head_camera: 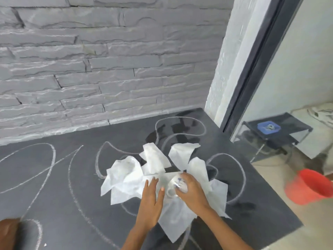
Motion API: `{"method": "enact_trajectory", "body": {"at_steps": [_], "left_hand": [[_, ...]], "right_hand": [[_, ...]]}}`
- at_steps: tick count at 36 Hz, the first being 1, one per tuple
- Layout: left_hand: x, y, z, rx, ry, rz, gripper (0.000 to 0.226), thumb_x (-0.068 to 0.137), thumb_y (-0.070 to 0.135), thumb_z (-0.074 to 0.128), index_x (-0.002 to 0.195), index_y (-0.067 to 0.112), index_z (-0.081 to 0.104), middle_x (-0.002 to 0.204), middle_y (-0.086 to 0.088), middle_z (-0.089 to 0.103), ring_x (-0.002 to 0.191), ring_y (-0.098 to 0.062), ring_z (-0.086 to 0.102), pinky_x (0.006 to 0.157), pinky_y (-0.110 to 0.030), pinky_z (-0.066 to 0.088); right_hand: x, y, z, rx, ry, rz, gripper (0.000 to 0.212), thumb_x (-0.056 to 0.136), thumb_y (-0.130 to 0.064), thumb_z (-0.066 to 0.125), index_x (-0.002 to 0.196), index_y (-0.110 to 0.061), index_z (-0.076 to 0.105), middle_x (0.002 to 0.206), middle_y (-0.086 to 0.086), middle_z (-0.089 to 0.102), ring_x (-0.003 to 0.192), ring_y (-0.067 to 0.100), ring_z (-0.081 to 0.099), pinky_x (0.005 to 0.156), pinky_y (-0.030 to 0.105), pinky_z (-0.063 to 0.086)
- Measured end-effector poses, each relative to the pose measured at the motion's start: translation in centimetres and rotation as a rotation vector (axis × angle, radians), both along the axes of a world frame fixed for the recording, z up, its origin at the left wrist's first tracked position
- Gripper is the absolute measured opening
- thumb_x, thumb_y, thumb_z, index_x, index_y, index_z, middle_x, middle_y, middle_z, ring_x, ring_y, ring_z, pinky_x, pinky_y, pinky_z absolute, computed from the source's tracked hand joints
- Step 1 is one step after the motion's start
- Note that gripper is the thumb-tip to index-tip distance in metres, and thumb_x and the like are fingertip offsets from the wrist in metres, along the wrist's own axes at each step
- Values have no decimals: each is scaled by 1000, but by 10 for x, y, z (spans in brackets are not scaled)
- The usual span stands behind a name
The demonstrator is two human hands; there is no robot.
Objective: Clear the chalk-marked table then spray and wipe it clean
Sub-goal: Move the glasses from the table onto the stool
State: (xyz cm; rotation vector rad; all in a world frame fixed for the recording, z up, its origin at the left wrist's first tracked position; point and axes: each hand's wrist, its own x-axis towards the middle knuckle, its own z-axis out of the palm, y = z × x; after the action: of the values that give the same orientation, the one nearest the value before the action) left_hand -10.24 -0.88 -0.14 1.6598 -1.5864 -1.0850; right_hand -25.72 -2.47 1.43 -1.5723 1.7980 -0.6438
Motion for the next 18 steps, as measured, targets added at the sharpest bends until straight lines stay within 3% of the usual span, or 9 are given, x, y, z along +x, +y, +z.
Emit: {"method": "enact_trajectory", "body": {"at_steps": [3,9,18], "left_hand": [[-16,8,-10,55,-50,2,55,98,43,33,148,25,20,157,10,15,142,0,-3,118,-31,10],[-25,16,-17,71,-143,-13,54,99,40,34,148,20,23,157,7,17,145,-7,-4,116,-26,6],[-23,14,-16,70,-201,-24,47,102,37,29,146,21,29,157,8,20,142,-4,-9,115,-24,3]], "right_hand": [[-9,-2,-7,42,18,25,60,83,-38,67,136,-23,41,136,-5,47,125,12,45,103,21,35],[-13,-9,-16,95,-7,51,74,79,-41,71,140,-21,35,136,-2,47,124,14,46,100,21,37],[-9,-21,-22,85,-7,-13,73,75,-40,73,137,-18,42,127,0,55,115,17,53,95,25,44]]}}
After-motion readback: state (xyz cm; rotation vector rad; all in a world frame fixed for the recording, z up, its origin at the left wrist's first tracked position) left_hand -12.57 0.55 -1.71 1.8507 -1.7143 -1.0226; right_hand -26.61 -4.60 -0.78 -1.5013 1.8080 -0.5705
